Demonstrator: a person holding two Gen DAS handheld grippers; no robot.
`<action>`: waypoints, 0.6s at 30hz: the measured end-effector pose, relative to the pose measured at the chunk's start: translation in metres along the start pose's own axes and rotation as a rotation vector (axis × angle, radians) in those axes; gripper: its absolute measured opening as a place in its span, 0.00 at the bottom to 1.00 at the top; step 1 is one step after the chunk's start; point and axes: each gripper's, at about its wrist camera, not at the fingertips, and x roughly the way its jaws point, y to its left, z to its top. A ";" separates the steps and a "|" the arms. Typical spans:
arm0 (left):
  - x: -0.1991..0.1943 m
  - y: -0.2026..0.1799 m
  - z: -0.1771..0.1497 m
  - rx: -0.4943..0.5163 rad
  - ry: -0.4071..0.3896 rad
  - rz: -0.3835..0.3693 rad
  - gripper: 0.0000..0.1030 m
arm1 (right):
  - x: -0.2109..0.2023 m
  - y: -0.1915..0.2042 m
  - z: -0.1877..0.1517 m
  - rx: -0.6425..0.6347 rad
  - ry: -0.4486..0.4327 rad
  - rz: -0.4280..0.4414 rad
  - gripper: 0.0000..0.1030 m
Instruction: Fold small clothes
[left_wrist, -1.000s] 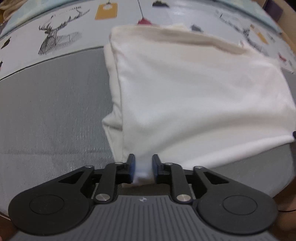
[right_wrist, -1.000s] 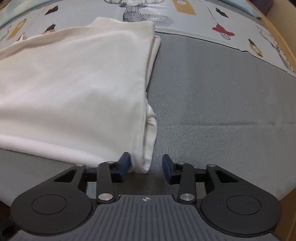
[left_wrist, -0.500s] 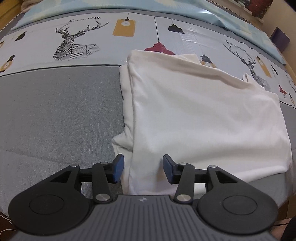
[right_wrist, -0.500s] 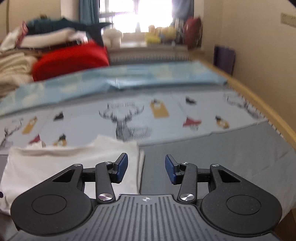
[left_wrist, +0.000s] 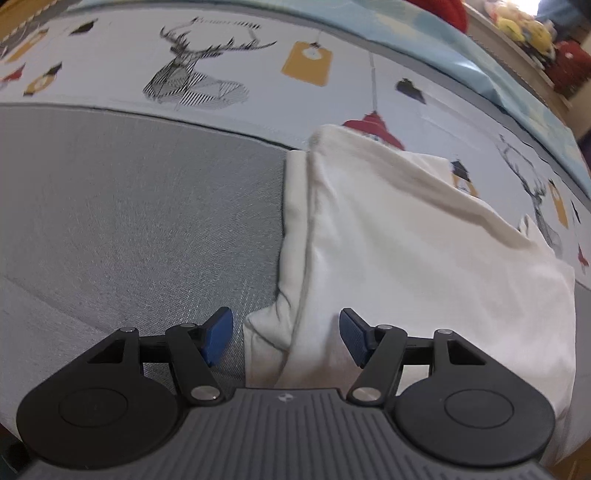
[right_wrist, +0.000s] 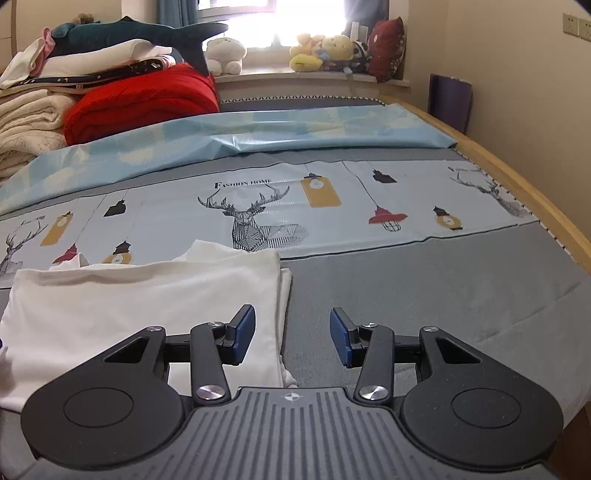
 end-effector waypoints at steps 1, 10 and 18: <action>0.004 0.002 0.002 -0.015 0.010 -0.002 0.67 | -0.001 -0.001 0.000 0.007 0.002 0.001 0.45; 0.025 -0.002 0.005 -0.022 0.062 -0.037 0.67 | 0.006 -0.005 -0.001 0.012 0.020 0.001 0.45; 0.015 -0.010 0.003 0.078 0.013 -0.065 0.25 | 0.009 -0.002 -0.001 0.012 0.031 -0.006 0.45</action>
